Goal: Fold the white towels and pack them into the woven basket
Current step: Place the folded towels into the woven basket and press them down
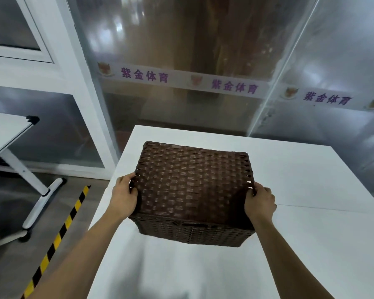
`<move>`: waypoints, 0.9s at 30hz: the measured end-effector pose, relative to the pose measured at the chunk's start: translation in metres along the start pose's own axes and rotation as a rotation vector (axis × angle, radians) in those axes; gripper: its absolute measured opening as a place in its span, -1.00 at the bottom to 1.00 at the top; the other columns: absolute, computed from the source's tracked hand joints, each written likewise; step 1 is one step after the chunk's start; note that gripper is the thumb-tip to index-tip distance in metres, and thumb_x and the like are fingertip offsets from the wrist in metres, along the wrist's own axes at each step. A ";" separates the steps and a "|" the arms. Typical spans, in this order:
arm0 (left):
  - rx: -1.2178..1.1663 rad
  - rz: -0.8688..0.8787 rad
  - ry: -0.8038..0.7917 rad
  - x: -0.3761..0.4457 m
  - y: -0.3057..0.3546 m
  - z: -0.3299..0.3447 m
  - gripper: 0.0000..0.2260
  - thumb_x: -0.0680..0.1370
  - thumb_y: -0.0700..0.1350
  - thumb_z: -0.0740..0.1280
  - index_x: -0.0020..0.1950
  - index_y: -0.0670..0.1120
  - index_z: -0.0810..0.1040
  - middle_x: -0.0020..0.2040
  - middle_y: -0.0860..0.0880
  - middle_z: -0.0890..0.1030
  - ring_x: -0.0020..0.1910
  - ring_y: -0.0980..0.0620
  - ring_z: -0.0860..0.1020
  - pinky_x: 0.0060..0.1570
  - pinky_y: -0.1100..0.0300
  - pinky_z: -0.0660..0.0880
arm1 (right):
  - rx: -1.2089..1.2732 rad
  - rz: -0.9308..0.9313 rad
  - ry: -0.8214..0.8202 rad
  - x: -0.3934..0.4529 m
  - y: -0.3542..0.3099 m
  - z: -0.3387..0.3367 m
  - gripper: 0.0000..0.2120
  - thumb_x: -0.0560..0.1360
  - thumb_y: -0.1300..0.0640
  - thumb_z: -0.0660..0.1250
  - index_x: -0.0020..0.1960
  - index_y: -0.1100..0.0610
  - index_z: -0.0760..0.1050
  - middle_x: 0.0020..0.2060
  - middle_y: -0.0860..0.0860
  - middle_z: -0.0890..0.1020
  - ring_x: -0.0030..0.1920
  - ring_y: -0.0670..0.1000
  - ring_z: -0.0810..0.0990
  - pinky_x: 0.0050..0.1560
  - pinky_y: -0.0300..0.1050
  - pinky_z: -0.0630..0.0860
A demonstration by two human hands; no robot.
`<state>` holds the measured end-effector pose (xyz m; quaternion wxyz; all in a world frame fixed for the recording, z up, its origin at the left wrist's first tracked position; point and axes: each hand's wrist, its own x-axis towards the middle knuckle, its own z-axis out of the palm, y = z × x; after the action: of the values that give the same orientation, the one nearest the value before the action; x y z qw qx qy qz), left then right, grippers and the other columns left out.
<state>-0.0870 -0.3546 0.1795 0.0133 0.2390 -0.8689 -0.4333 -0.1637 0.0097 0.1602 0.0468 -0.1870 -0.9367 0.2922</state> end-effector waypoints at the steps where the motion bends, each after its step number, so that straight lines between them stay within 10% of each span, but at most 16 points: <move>1: -0.002 0.009 -0.010 0.001 -0.002 0.001 -0.60 0.66 -0.28 0.18 0.50 -0.10 0.37 0.46 -0.14 0.36 0.39 -0.17 0.42 0.47 -0.03 0.31 | 0.000 -0.002 0.011 0.000 0.002 0.003 -0.65 0.66 0.12 0.19 0.41 0.10 0.49 0.27 0.19 0.53 0.30 0.27 0.45 0.33 0.21 0.34; 20: 0.040 0.030 0.044 -0.004 0.003 0.016 -0.58 0.64 -0.29 0.18 0.51 -0.10 0.36 0.46 -0.14 0.37 0.31 -0.17 0.48 0.37 -0.03 0.39 | 0.141 0.031 -0.052 0.009 0.006 -0.004 -0.58 0.64 0.09 0.23 0.48 0.11 0.41 0.36 0.19 0.43 0.35 0.26 0.42 0.37 0.23 0.41; 27: 0.458 0.254 0.081 -0.014 0.021 0.012 -0.58 0.65 -0.03 0.21 0.53 0.03 0.33 0.59 -0.02 0.25 0.49 -0.21 0.28 0.46 -0.22 0.21 | -0.032 -0.325 0.041 -0.010 -0.018 -0.019 -0.57 0.64 0.03 0.21 0.50 0.04 0.36 0.44 0.05 0.44 0.39 0.14 0.41 0.44 0.15 0.30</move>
<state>-0.0864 -0.3289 0.1907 0.0480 0.1418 -0.9661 -0.2103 -0.1564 0.0021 0.1864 0.1094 -0.0398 -0.9580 0.2620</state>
